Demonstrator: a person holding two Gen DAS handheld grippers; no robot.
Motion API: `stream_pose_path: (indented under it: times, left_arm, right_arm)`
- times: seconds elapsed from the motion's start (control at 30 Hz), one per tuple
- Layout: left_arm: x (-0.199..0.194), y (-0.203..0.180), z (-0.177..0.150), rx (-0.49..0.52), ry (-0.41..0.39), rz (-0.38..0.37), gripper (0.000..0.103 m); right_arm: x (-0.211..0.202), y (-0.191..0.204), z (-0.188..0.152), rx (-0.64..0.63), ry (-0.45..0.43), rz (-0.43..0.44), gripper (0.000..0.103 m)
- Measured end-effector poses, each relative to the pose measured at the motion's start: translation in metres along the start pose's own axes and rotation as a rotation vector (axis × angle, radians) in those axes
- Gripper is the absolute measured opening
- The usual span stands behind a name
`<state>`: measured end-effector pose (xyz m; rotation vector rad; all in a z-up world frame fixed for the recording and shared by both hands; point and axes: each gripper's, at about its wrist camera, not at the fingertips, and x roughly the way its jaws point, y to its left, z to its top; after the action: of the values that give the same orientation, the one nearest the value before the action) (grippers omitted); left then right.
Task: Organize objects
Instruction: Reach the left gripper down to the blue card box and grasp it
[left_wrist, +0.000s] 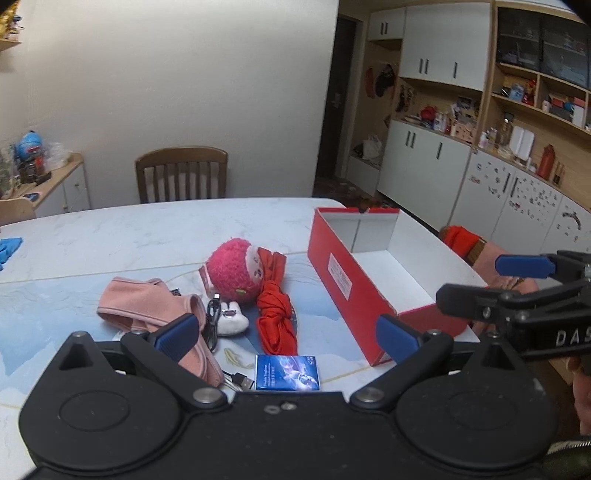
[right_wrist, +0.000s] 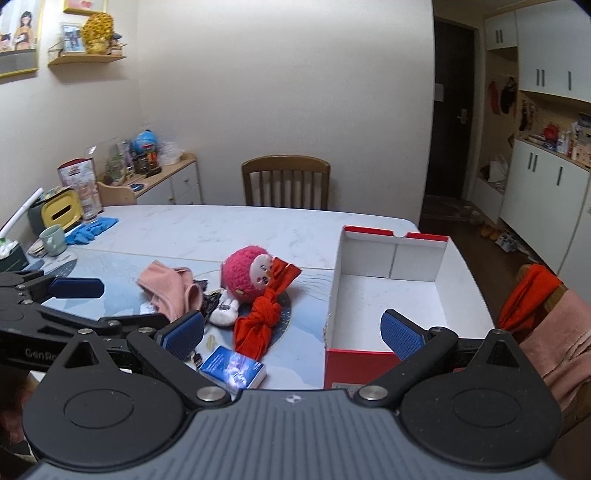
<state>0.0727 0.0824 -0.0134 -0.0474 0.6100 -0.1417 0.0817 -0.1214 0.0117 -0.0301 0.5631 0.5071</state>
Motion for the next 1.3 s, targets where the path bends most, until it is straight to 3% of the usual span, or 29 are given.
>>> stream_pose_path:
  times: [0.27, 0.53, 0.77, 0.97, 1.17, 1.23, 1.3]
  left_arm:
    - [0.041, -0.006, -0.011, 0.067, 0.097, -0.045, 0.101]
    - [0.106, -0.018, -0.028, 0.085, 0.218, 0.021, 0.101]
    - [0.155, -0.030, -0.043, 0.121, 0.302, 0.134, 0.098]
    - [0.175, -0.028, -0.048, 0.072, 0.344, 0.198, 0.097]
    - [0.183, -0.032, -0.050, 0.062, 0.360, 0.236, 0.093]
    - [0.184, -0.034, -0.049, 0.057, 0.363, 0.237, 0.090]
    - [0.185, -0.035, -0.049, 0.050, 0.370, 0.231, 0.085]
  right_arm:
    - [0.029, -0.031, 0.004, 0.071, 0.067, -0.082, 0.102]
    - [0.060, -0.091, 0.010, 0.086, 0.119, -0.131, 0.102]
    - [0.086, -0.145, 0.015, 0.091, 0.156, -0.152, 0.102]
    - [0.110, -0.175, 0.009, 0.062, 0.211, -0.163, 0.101]
    - [0.135, -0.202, -0.001, 0.078, 0.263, -0.163, 0.086]
    - [0.141, -0.208, -0.002, 0.081, 0.281, -0.157, 0.074]
    - [0.147, -0.212, -0.005, 0.075, 0.299, -0.153, 0.070]
